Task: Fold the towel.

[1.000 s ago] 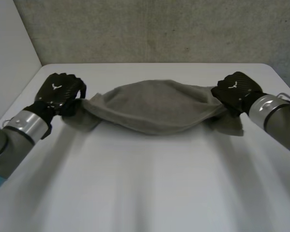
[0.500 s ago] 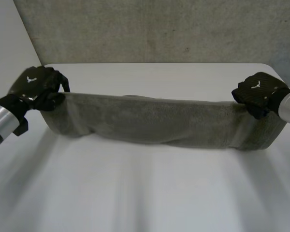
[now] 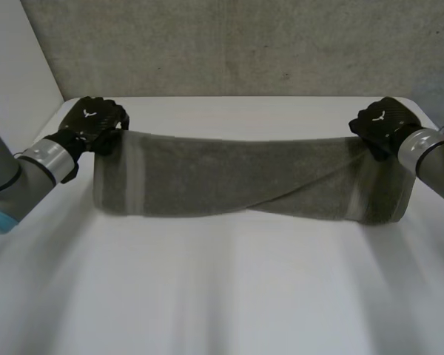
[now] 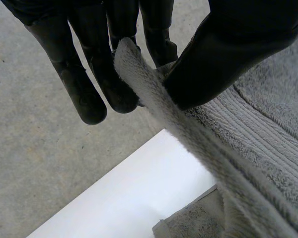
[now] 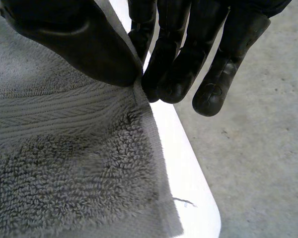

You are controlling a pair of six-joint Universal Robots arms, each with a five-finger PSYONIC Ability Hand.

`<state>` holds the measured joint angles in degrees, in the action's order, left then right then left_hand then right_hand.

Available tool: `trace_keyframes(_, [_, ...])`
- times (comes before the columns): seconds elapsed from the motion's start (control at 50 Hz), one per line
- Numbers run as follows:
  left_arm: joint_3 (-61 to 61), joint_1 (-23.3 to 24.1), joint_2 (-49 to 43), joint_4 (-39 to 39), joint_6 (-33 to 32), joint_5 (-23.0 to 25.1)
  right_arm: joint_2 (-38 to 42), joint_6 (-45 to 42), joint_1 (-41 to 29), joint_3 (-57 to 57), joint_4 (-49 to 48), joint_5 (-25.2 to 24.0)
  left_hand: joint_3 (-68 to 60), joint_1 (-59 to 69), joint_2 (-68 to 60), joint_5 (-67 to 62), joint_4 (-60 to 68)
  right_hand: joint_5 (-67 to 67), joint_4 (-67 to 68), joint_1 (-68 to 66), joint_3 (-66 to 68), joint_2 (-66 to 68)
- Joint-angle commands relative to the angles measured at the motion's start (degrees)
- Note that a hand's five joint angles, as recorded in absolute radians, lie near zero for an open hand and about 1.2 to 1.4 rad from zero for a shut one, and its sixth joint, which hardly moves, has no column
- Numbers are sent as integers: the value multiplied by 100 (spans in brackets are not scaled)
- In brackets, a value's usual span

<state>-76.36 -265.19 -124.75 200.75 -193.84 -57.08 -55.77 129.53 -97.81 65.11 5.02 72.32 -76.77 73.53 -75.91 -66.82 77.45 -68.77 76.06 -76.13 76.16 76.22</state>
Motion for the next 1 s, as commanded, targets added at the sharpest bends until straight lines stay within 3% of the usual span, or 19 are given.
trace_keyframes(0.02, [482, 152, -444, -54, 4, -278, 383, 37, -90, -104, -432, 19, -323, 647, -409, -318, 255, -123, 394, -387, 384, 378])
trace_keyframes(0.28, [1114, 178, -1094, -10, 4, -673, 1120, 37, -160, -534, -810, -43, -323, 647, -409, -318, 255, -123, 394, -387, 384, 378])
trace_keyframes(0.72, [1765, 178, -1684, -10, 4, -875, 1710, 37, -248, -1115, -845, -16, -323, 647, -409, -318, 255, -123, 394, -387, 384, 378])
trace_keyframes(0.74, [1765, 178, -1692, -10, 4, -928, 1710, 37, -248, -1115, -888, 1, -323, 647, -409, -318, 255, 1636, -1366, 1372, -1375, -1381])
trace_keyframes(0.76, [1765, 178, -1684, -10, 4, -1006, 1701, 37, -248, -1098, -984, 27, 1207, -883, 1121, 1212, -1275, 5101, -4830, 4837, -4840, -4846])
trace_keyframes(0.78, [1765, 178, -1684, -10, 4, -1007, 1701, 37, -248, -1097, -985, 28, 1223, -898, 1136, 1227, -1290, 5136, -4865, 4872, -4875, -4881])
trace_keyframes(0.8, [1765, 178, -1658, -19, 4, -1112, 1666, 46, -256, -1071, -1116, 45, 3271, -2946, 3184, 3276, -3338, 6877, -6606, 6613, -6616, -6622])
trace_keyframes(0.88, [1695, 178, -1474, -45, 48, -1472, 1403, 55, -327, -1010, -1547, 220, 4951, -4627, 4865, 4956, -5019, 6877, -6606, 6613, -6616, -6622])
trace_keyframes(1.0, [1361, 160, -981, -54, 101, -1658, 910, 327, -336, -755, -1724, 362, 5394, -5070, 5308, 5399, -5462, 6877, -6606, 6613, -6616, -6622])
